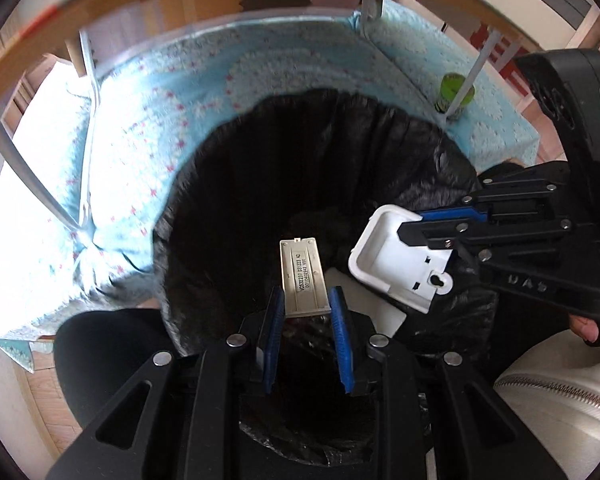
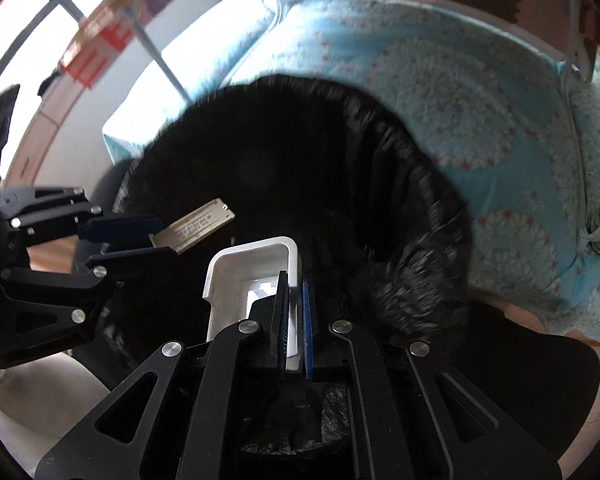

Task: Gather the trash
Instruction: 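Lower both held items into the trash bag and open both tools, then lift both tools out of the bin back over the table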

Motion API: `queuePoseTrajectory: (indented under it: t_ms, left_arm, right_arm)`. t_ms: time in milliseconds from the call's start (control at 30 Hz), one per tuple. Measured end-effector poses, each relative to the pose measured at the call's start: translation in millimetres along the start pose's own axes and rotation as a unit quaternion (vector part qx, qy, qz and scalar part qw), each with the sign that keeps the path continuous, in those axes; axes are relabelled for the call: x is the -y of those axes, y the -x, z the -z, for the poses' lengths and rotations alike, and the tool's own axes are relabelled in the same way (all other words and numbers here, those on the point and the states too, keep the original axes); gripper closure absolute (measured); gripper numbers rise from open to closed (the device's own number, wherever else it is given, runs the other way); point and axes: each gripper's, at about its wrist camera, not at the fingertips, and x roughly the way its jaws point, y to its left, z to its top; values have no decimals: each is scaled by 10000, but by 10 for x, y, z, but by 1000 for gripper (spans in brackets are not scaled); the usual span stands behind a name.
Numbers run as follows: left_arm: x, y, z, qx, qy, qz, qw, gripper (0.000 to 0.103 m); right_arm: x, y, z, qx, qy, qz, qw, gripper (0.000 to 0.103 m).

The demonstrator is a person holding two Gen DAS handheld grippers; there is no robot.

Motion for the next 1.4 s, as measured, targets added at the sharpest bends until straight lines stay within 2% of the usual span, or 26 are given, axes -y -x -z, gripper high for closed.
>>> queuePoseTrajectory:
  t_ms: [200, 400, 533, 567, 600, 633, 667, 700, 1167, 1333, 1400]
  left_arm:
    - [21, -137, 59, -239, 54, 62, 9997, 80]
    - [40, -167, 100, -314, 40, 109, 9994, 80]
    - [86, -180, 93, -372, 7, 109, 9992, 80]
    - [92, -175, 90, -367, 12, 115, 9993, 78]
    - [99, -159, 89, -352, 4, 132, 9993, 71]
    - [107, -131, 88, -306, -2, 129, 9994, 64]
    - [110, -99, 89, -256, 2, 113, 9996, 52]
    - [114, -63, 90, -191, -6, 94, 9998, 50]
    - [154, 443, -63, 479, -84, 55, 9988, 50]
    - [203, 792, -180, 881, -301, 2, 9957, 50]
    - [194, 935, -239, 1089, -298, 117, 9935, 50]
  right_arm:
    - [-24, -156, 49, -248, 77, 21, 9997, 96]
    - [-56, -192, 74, -332, 143, 48, 9993, 95]
    - [-61, -175, 57, -258, 161, 5, 9995, 84]
    - [-62, -162, 59, -234, 173, 7, 9996, 82]
    - [-68, -138, 61, -204, 183, 11, 9996, 78]
    - [-73, -108, 57, -159, 190, 19, 9997, 75]
    - [-73, -83, 53, -123, 191, 34, 9997, 74]
    - [-70, -54, 64, -84, 190, 47, 9998, 72]
    - [-84, 412, 10, 541, 189, 33, 9984, 71]
    - [-88, 673, -27, 860, 222, 6, 9960, 71]
    - [-102, 781, -39, 990, 249, 15, 9948, 71]
